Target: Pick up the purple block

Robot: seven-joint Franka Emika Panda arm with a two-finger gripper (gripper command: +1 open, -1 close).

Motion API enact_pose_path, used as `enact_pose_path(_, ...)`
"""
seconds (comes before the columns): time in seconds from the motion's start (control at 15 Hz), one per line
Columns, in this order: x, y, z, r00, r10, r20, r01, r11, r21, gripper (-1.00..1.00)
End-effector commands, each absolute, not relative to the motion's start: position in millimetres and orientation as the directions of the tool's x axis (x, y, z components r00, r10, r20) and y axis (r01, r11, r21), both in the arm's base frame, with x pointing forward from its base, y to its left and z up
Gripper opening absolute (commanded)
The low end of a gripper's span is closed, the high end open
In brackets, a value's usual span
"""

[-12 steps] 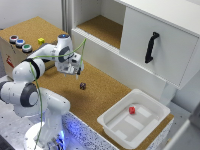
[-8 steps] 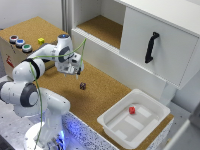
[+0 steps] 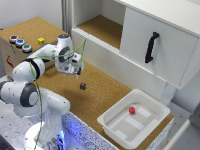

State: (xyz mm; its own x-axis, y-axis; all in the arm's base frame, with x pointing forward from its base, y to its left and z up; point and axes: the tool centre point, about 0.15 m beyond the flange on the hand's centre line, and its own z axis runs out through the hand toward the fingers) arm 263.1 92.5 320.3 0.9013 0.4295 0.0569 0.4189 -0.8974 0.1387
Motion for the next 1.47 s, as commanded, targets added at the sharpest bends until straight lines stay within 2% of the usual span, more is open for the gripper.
enact_pose_path(0.0, 274, 82, 294, 0.879, 0.465, 0.103, 0.454, -0.883, 0.117, 1.00)
enact_pose_path(0.13, 289, 73, 279, 0.867, 0.486, 0.110, 0.475, -0.872, 0.117, 1.00)
enact_pose_path(0.33, 311, 53, 259, 0.853, 0.495, 0.169, 0.490, -0.869, 0.072, 1.00)
enact_pose_path(0.6, 334, 45, 253, 0.833, 0.522, 0.184, 0.516, -0.853, 0.080, 1.00)
enact_pose_path(1.27, 360, 49, 210, 0.835, 0.539, 0.112, 0.541, -0.841, 0.021, 1.00)
enact_pose_path(1.33, 359, 49, 208, 0.840, 0.532, 0.105, 0.534, -0.846, 0.015, -1.00)
enact_pose_path(1.4, 358, 48, 206, 0.845, 0.527, 0.093, 0.527, -0.849, 0.017, -1.00)
